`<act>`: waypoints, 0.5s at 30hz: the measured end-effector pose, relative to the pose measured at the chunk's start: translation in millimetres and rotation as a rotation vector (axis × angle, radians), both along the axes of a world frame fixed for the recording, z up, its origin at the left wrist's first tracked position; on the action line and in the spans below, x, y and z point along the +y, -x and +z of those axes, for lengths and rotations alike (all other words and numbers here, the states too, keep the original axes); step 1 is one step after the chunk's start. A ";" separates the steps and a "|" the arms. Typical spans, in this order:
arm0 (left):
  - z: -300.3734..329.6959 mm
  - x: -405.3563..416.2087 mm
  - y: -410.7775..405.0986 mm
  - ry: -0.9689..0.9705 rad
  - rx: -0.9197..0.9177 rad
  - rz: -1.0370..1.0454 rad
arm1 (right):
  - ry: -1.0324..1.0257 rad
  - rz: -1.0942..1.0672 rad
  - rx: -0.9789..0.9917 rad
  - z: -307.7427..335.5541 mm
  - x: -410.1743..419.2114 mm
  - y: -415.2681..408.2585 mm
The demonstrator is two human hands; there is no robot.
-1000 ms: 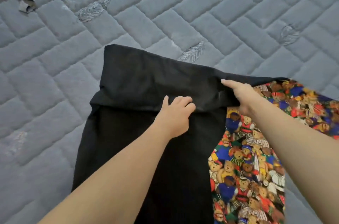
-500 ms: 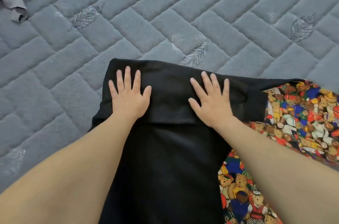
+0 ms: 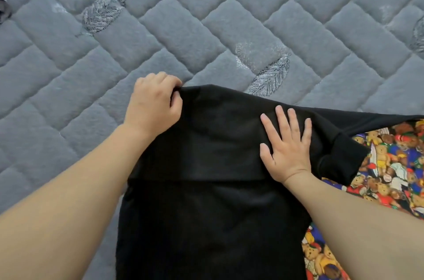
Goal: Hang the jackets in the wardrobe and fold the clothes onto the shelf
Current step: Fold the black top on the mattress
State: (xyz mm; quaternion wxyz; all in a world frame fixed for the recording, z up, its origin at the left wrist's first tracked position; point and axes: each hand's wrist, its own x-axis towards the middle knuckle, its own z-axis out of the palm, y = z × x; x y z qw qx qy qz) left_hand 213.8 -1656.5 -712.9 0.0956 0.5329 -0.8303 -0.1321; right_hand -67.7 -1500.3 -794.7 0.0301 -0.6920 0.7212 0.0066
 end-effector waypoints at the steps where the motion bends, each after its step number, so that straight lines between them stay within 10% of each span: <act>1: 4.6 -2.2 5.5 -0.053 -0.056 -0.111 | -0.004 -0.012 0.004 0.8 0.4 1.2; 15: -30.6 -40.5 -26.1 -0.094 -0.666 -0.280 | 0.020 -0.017 -0.002 0.6 2.5 -0.2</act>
